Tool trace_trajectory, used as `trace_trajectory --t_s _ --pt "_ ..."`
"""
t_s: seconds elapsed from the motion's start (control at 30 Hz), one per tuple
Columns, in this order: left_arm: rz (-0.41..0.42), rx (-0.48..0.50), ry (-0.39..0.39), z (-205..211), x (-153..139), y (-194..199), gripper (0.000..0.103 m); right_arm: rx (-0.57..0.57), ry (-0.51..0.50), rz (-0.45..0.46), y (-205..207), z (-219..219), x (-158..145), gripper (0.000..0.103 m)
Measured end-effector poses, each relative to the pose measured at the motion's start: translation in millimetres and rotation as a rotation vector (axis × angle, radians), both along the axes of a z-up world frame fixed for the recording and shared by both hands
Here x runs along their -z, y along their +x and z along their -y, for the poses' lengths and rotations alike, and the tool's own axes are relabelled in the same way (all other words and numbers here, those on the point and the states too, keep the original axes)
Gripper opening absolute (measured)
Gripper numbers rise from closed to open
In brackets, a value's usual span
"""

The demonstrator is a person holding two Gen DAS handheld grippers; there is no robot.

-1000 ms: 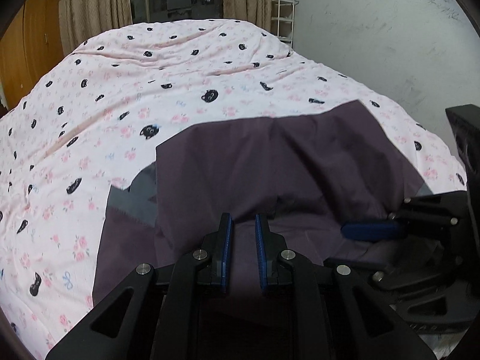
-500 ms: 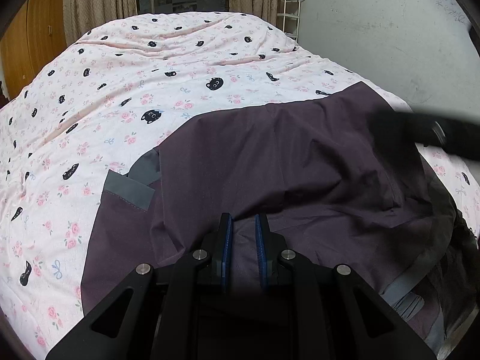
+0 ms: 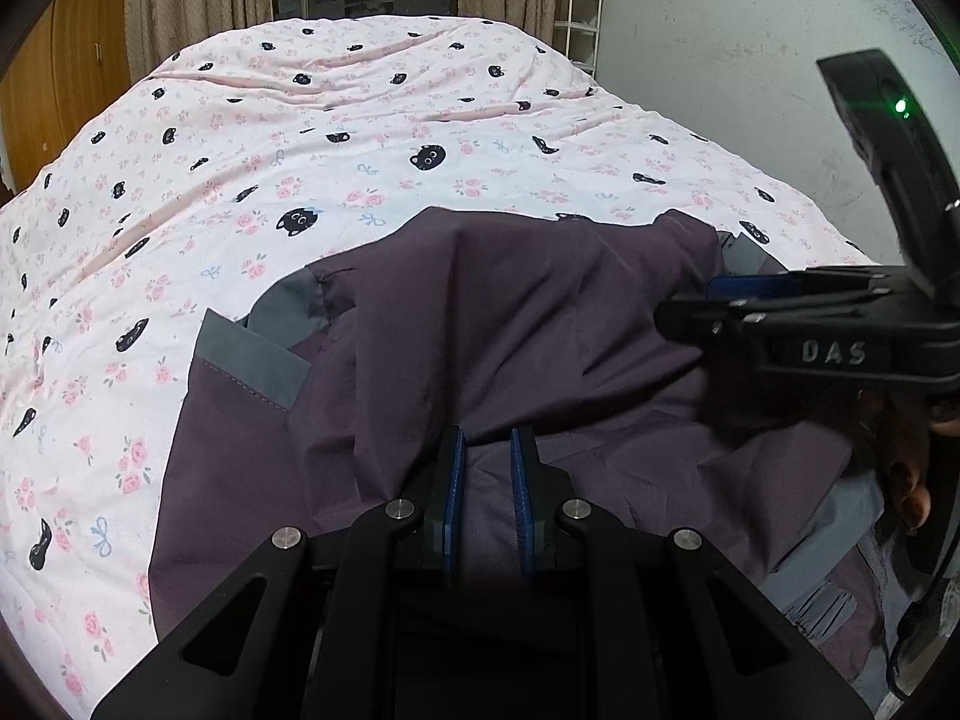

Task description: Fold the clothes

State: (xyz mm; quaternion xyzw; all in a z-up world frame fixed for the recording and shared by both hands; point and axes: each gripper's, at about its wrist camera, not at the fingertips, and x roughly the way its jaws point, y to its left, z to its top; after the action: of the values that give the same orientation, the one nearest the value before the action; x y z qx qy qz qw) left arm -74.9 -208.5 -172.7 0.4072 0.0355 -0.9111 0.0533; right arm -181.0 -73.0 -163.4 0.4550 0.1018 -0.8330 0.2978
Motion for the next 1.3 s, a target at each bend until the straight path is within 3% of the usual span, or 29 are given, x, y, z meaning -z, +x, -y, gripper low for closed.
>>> trace_trajectory --t_s 0.2,0.33,0.5,0.67,0.87,1.07,1.13,1.3 --pt "-0.014 -0.020 0.012 1 -10 6 0.016 0.006 -0.056 -0.004 3 -8 -12 0.054" --pt "-0.059 -0.035 0.063 4 -30 18 0.027 0.001 -0.191 0.022 19 -34 -36 0.054" --pt "-0.138 -0.034 0.068 10 -61 20 0.031 -0.064 -0.209 -0.004 50 -49 -54 0.055" --pt "-0.135 -0.033 0.064 24 -71 -8 0.031 -0.116 -0.132 -0.039 69 -42 -49 0.055" --pt "-0.012 -0.050 0.096 39 -33 -34 0.031 -0.140 -0.028 -0.071 79 -36 -34 0.055" --pt "0.015 -0.063 0.080 37 -14 -34 0.031 -0.114 -0.024 -0.006 68 -43 -17 0.058" --pt "0.007 -0.065 0.077 37 -17 -31 0.031 -0.107 -0.023 0.020 64 -43 -11 0.058" --pt "-0.081 -0.060 0.094 35 -49 -1 0.031 -0.108 -0.053 -0.012 70 -45 -24 0.058"
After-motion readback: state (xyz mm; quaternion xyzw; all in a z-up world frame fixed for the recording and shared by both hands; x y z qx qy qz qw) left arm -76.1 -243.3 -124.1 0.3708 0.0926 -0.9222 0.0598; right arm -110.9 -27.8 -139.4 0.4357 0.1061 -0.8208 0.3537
